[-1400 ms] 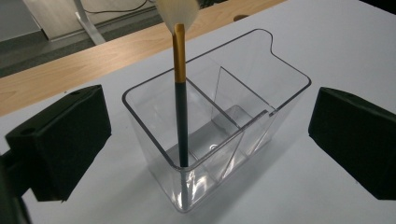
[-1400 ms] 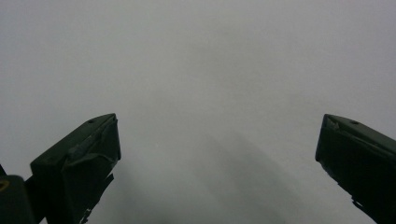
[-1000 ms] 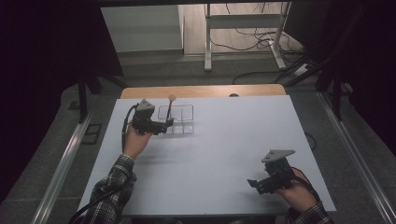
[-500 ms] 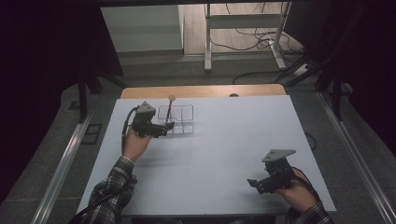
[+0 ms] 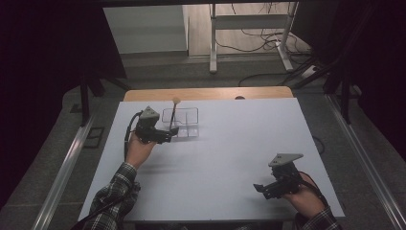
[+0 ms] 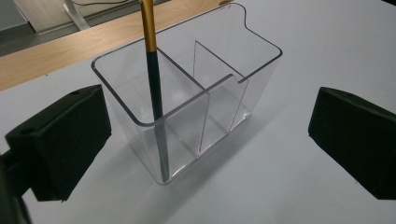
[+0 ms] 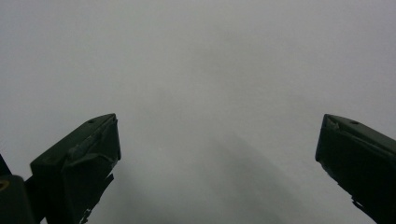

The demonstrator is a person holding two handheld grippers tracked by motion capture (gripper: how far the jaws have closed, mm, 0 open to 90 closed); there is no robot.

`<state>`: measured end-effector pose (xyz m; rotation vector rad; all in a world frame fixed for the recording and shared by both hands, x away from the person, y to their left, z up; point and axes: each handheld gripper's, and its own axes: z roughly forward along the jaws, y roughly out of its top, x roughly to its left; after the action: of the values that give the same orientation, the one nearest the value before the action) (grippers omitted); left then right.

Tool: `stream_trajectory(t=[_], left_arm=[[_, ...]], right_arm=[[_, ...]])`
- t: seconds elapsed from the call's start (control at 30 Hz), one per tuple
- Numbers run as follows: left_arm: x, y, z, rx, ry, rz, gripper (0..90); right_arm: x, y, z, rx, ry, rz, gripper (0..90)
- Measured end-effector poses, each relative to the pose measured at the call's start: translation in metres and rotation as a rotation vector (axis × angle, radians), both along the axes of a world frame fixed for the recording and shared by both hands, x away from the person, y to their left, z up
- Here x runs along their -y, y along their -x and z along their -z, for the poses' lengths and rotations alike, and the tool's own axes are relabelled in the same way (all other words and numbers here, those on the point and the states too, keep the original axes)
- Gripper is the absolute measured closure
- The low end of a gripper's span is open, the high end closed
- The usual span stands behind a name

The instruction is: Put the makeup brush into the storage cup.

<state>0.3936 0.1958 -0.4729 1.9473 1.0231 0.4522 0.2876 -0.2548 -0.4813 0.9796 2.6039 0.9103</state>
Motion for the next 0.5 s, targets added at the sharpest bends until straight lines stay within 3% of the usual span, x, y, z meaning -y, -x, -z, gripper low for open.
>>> stream_trajectory(t=[0.5], left_arm=[[-0.001, 0.012, -0.001, 0.006, -0.005, 0.007, 0.0]], right_arm=[[-0.001, 0.000, 0.000, 0.001, 0.000, -0.003, 0.2]])
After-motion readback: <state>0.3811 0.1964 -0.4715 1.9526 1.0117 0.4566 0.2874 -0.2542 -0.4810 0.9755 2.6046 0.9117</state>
